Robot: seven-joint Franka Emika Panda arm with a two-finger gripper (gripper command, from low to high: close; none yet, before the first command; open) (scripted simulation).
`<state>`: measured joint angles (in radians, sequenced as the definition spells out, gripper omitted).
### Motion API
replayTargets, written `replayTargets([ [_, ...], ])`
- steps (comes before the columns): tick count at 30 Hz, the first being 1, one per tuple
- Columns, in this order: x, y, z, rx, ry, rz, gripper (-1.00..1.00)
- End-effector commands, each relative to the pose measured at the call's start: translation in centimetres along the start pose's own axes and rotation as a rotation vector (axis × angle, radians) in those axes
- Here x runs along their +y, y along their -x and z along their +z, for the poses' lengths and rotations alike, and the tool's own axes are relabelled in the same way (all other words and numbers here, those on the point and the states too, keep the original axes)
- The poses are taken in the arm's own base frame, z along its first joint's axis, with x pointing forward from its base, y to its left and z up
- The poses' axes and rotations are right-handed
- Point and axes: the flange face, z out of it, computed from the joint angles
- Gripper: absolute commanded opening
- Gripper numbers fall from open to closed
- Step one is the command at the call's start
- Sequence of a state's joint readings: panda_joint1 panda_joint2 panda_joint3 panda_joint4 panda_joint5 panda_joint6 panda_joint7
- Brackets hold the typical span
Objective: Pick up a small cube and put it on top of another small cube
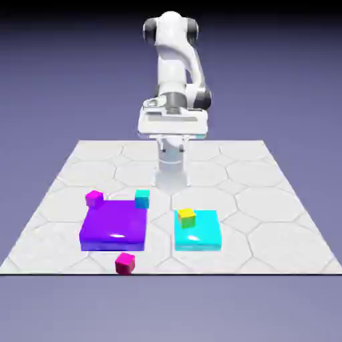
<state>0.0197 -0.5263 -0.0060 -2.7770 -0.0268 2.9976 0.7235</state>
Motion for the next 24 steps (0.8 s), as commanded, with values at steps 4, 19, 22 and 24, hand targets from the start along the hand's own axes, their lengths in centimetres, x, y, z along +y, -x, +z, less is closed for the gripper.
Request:
replayTargets([
  [4,-1.0,-0.2,4.2,-0.123,0.111,-0.147,0.00],
  [19,0.3,1.6,20.9,-0.562,0.569,-0.701,0.00],
  [22,1.4,2.3,24.1,-0.646,0.671,-0.808,0.00],
  [24,2.3,2.7,26.2,-0.701,0.742,-0.879,0.00],
])
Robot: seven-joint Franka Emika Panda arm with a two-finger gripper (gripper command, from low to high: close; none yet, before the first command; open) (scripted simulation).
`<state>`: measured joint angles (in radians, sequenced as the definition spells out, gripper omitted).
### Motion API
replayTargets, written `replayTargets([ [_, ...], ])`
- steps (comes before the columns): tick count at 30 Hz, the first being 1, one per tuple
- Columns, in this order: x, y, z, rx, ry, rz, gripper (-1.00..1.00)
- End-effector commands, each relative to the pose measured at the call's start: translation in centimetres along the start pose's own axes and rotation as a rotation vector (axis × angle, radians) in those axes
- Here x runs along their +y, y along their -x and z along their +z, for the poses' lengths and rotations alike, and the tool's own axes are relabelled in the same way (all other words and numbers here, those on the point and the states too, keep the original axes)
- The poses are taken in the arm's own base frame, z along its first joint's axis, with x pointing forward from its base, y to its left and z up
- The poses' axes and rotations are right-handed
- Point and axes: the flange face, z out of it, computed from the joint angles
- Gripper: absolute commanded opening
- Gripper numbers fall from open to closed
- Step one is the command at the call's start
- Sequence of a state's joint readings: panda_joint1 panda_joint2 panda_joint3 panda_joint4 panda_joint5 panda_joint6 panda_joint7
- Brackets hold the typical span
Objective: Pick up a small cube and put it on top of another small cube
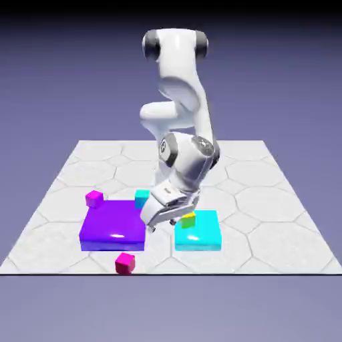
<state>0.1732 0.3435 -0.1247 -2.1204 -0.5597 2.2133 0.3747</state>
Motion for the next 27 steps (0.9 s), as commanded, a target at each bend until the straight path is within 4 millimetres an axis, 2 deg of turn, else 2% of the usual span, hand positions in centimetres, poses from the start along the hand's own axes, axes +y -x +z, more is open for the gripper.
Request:
replayTargets([
  [1,-0.3,-0.5,1.0,-0.031,0.035,-0.033,0.00],
  [12,-2.7,-4.5,11.9,-0.372,0.444,-0.360,0.00],
  [14,-1.5,-3.8,16.7,-0.372,0.444,-0.360,0.00],
  [15,-1.2,-3.5,17.7,-0.372,0.443,-0.361,0.00],
  [16,-1.2,-3.5,17.7,-0.372,0.443,-0.361,-1.00],
  [17,-1.2,-3.5,17.7,-0.372,0.443,-0.361,-1.00],
  [19,-2.4,-4.4,12.9,-0.372,0.444,-0.360,-1.00],
  [20,-3.1,-4.2,11.3,-0.381,0.428,-0.340,-1.00],
  [27,-8.8,1.1,3.7,-0.520,0.278,-0.120,-1.00],
])
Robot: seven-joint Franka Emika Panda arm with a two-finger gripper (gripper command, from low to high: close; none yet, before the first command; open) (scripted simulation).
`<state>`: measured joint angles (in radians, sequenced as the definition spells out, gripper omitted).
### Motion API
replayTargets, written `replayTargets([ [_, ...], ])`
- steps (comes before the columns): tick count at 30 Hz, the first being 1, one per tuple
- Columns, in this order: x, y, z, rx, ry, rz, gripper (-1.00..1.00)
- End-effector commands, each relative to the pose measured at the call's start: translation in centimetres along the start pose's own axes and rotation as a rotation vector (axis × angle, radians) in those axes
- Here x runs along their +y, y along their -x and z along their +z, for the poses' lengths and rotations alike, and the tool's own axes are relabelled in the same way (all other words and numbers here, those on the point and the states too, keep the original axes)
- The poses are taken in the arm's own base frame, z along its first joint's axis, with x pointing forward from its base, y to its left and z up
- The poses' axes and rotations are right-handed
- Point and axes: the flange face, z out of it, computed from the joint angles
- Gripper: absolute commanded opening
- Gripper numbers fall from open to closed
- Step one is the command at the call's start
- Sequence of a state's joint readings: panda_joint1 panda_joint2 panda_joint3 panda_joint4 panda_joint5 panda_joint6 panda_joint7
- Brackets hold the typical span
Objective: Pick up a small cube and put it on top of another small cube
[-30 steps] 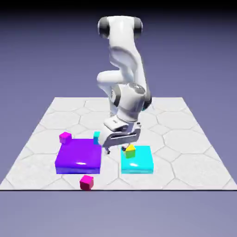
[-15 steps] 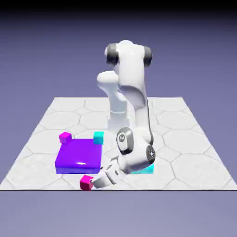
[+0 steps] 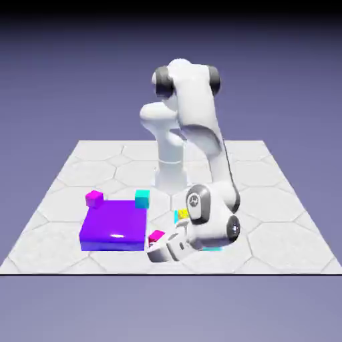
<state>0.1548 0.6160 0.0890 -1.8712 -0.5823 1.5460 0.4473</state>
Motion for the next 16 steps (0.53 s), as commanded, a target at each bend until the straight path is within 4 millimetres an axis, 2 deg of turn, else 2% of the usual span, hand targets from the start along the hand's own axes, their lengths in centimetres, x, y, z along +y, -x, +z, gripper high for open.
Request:
replayTargets([
  [1,-0.6,1.4,-0.8,-0.023,-0.018,0.016,-1.00],
  [6,-3.2,9.0,-4.6,-0.145,-0.073,0.078,-1.00],
  [8,-3.2,9.1,-4.7,-0.148,-0.074,0.079,-1.00],
  [12,-4.7,8.7,0.7,-0.148,-0.073,0.080,-1.00],
  [13,-4.8,8.7,1.3,-0.148,-0.074,0.079,-1.00],
  [14,-4.8,8.7,1.3,-0.148,-0.074,0.079,1.00],
  [15,-4.8,8.7,1.3,-0.148,-0.074,0.079,1.00],
  [16,-4.5,8.7,-0.1,-0.147,-0.073,0.080,1.00],
])
